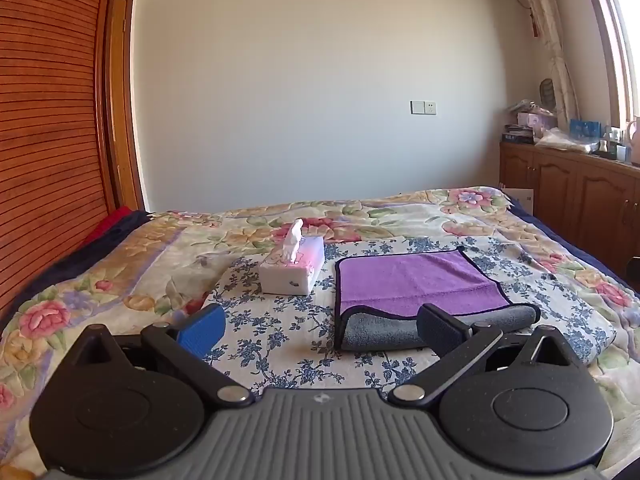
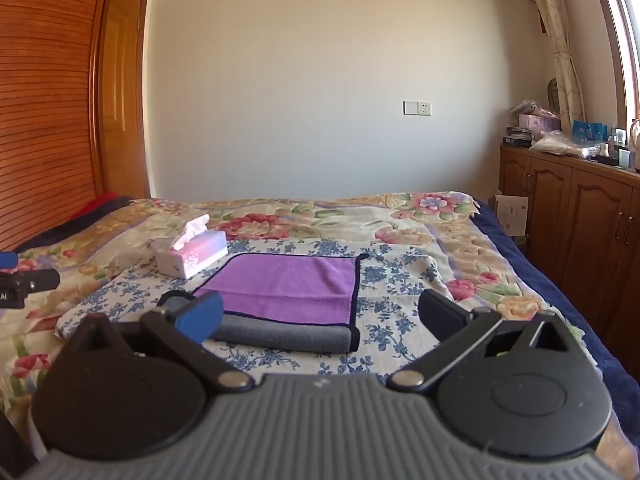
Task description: Fold towel
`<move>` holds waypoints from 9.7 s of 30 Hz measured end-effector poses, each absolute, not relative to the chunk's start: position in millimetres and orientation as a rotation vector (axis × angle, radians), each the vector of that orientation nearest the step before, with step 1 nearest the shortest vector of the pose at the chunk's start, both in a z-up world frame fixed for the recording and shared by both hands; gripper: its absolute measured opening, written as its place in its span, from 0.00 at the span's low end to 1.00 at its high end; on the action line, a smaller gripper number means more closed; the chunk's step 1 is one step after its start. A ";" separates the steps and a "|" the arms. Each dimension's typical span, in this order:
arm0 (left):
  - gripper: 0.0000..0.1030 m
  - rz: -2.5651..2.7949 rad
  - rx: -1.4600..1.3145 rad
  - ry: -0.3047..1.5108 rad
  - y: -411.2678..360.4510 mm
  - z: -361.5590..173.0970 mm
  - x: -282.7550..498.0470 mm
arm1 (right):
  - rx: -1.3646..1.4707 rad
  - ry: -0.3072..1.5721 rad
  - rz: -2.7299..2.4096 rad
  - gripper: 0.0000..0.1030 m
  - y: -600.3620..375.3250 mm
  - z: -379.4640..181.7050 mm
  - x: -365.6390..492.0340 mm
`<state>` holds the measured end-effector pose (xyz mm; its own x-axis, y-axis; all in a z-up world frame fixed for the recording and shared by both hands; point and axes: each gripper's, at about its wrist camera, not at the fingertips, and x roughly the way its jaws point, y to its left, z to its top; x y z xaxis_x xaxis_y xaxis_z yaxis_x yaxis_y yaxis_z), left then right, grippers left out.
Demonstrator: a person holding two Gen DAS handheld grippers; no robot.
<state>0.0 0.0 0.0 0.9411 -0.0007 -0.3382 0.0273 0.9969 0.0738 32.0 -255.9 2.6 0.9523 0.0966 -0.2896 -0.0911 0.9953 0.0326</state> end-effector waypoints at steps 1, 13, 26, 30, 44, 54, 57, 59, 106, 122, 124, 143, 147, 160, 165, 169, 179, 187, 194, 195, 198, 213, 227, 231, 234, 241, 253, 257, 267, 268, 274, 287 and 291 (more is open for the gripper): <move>1.00 -0.013 0.079 0.346 0.0 0.0 0.0 | 0.025 0.295 0.096 1.00 -256.4 2.5 31.9; 1.00 -0.014 0.084 0.341 -0.6 0.6 0.0 | 0.027 0.293 0.086 1.00 -260.6 4.0 30.5; 1.00 -0.013 0.084 0.333 0.9 1.9 -1.3 | 0.033 0.292 0.087 1.00 -263.9 5.1 30.2; 1.00 -0.014 0.084 0.332 1.0 1.4 -1.4 | 0.033 0.292 0.086 1.00 -262.9 4.7 30.5; 1.00 -0.013 0.086 0.331 0.6 1.4 -1.7 | 0.033 0.291 0.085 1.00 -261.9 4.5 30.7; 1.00 -0.013 0.087 0.330 0.3 1.2 -1.9 | 0.033 0.290 0.085 1.00 -261.7 4.4 30.2; 1.00 -0.013 0.088 0.330 0.2 1.1 -1.9 | 0.032 0.290 0.085 1.00 -261.5 4.7 30.5; 1.00 -0.012 0.089 0.330 0.0 1.0 -1.9 | 0.032 0.290 0.085 1.00 -261.5 4.6 30.3; 1.00 -0.043 0.113 0.353 -3.7 -1.2 4.7 | 0.049 0.317 0.103 1.00 -260.1 3.7 37.4; 1.00 -0.065 0.167 0.392 -13.4 -6.9 27.6 | 0.036 0.334 0.116 1.00 -260.1 -1.5 52.0; 1.00 -0.068 0.171 0.393 -14.4 -7.3 29.8 | 0.032 0.338 0.117 1.00 -260.9 -2.1 55.5; 1.00 -0.081 0.188 0.413 -19.8 -10.7 64.8 | -0.017 0.397 0.173 1.00 -260.0 -10.6 80.2; 1.00 -0.085 0.195 0.420 -20.2 -12.8 73.1 | -0.027 0.415 0.190 1.00 -258.5 -12.4 86.1; 1.00 -0.091 0.197 0.469 -20.2 -21.7 100.6 | -0.040 0.441 0.215 1.00 -258.6 -19.1 108.7; 1.00 -0.093 0.206 0.478 -21.0 -24.5 111.2 | -0.022 0.450 0.209 1.00 -262.5 -20.8 116.8; 1.00 -0.094 0.211 0.487 -21.6 -27.4 120.2 | -0.016 0.454 0.201 1.00 -264.5 -21.9 124.3; 1.00 -0.100 0.214 0.506 -21.2 -36.1 141.4 | -0.002 0.468 0.202 1.00 -267.9 -27.1 142.1; 1.00 -0.107 0.207 0.527 -19.3 -45.9 155.4 | 0.005 0.491 0.203 1.00 -268.5 -32.8 159.3; 1.00 -0.123 0.192 0.556 -16.4 -56.2 166.2 | 0.012 0.518 0.200 1.00 -269.8 -41.1 172.4; 1.00 -0.124 0.190 0.559 -16.3 -57.3 168.0 | 0.013 0.522 0.200 1.00 -270.6 -42.2 174.7; 1.00 -0.131 0.185 0.568 -15.9 -60.3 173.3 | 0.016 0.532 0.200 1.00 -270.6 -45.1 179.2; 0.89 -0.163 0.129 0.619 -9.7 -69.8 198.5 | 0.048 0.639 0.199 0.89 -275.5 -62.0 201.7; 0.61 -0.214 0.085 0.699 -6.3 -77.7 212.3 | 0.108 0.752 0.215 0.82 -284.2 -74.0 214.6; 0.61 -0.227 0.080 0.702 -7.1 -77.7 212.0 | 0.126 0.767 0.231 0.77 -285.9 -74.0 215.4; 0.61 -0.232 0.081 0.705 -7.6 -78.6 211.8 | 0.140 0.776 0.247 0.73 -286.5 -73.1 216.0; 0.58 -0.235 0.082 0.713 -7.7 -80.5 212.3 | 0.159 0.801 0.277 0.55 -286.6 -71.9 216.7; 0.57 -0.235 0.089 0.714 -8.7 -82.8 212.6 | 0.164 0.829 0.254 0.36 -292.8 -73.1 217.7; 0.57 -0.235 0.088 0.716 -8.7 -83.2 212.3 | 0.153 0.832 0.245 0.22 -293.5 -73.0 217.8; 0.37 -0.243 0.064 0.722 -5.8 -82.8 213.2 | 0.163 0.812 0.258 0.04 -297.9 -68.9 216.6; 0.31 -0.244 0.061 0.723 -5.6 -82.6 213.2 | 0.160 0.810 0.260 0.04 -297.4 -68.6 216.5; 0.10 -0.259 0.056 0.733 -6.4 -82.3 212.6 | 0.146 0.797 0.275 0.03 -295.4 -66.8 215.5; 0.07 -0.269 0.049 0.731 -6.0 -81.5 211.7 | 0.129 0.766 0.272 0.03 -294.6 -63.1 213.4; 0.07 -0.268 0.046 0.727 -5.6 -80.2 211.3 | 0.130 0.753 0.271 0.03 -295.3 -61.2 212.3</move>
<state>211.3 -5.6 -80.2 0.7144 -0.2263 -0.6622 0.2582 0.9647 -0.0511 212.3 -295.3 -61.2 0.6967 0.2887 -0.6567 -0.1959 0.9572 0.2130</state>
